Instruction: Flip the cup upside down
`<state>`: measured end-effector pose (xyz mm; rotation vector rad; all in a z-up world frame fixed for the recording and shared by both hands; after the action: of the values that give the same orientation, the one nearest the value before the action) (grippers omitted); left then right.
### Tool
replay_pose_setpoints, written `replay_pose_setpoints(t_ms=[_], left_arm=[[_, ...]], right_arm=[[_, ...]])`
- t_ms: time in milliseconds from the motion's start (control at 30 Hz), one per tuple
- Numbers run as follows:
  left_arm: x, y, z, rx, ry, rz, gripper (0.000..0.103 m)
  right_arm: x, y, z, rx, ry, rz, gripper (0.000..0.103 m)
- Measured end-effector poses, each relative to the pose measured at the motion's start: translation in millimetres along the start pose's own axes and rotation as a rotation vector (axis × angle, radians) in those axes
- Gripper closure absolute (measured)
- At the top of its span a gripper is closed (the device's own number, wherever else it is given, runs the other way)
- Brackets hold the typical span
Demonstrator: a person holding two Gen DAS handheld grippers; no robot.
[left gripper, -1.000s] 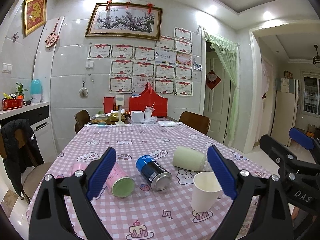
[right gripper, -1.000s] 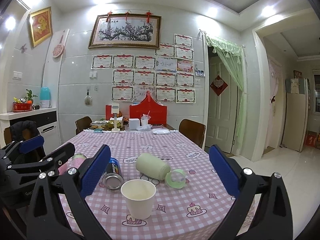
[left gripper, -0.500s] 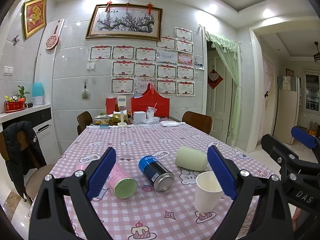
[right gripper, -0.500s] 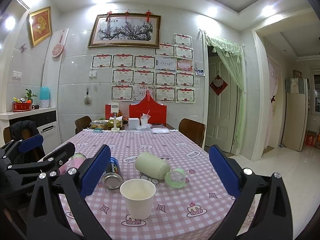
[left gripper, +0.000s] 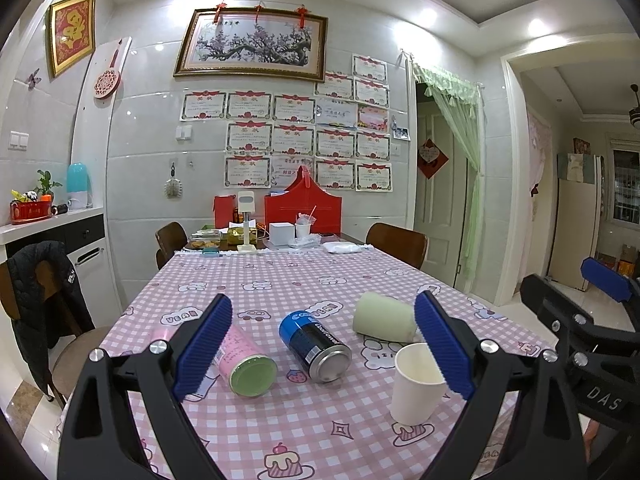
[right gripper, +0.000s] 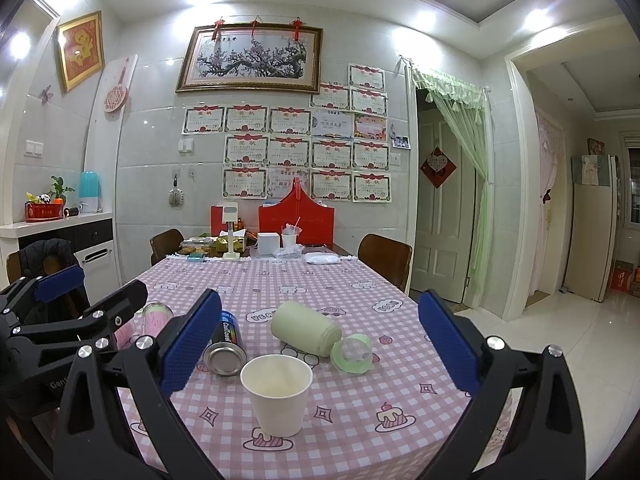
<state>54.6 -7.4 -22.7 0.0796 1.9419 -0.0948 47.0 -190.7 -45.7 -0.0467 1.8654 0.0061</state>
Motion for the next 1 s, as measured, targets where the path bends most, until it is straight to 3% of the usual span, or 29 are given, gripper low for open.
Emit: replay_pose_setpoints(t_ms=[1000], left_arm=[[1.4,2.7,-2.5,-0.024,-0.012,0.01,0.012]], right_arm=[[7.8,3.5,4.3,-0.003,0.012,0.0,0.008]])
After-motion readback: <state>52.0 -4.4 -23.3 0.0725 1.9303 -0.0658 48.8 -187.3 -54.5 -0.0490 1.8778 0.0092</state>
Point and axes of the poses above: each gripper's, at about its wrist camera, not at the fingertips, and z roughly the way its jaws point, y to its left, x to its underside, the point moved 5 cm from there along z, roughly the way its jaws point, and after that the axes turned 12 degrees about y, right-handed, at the moved point
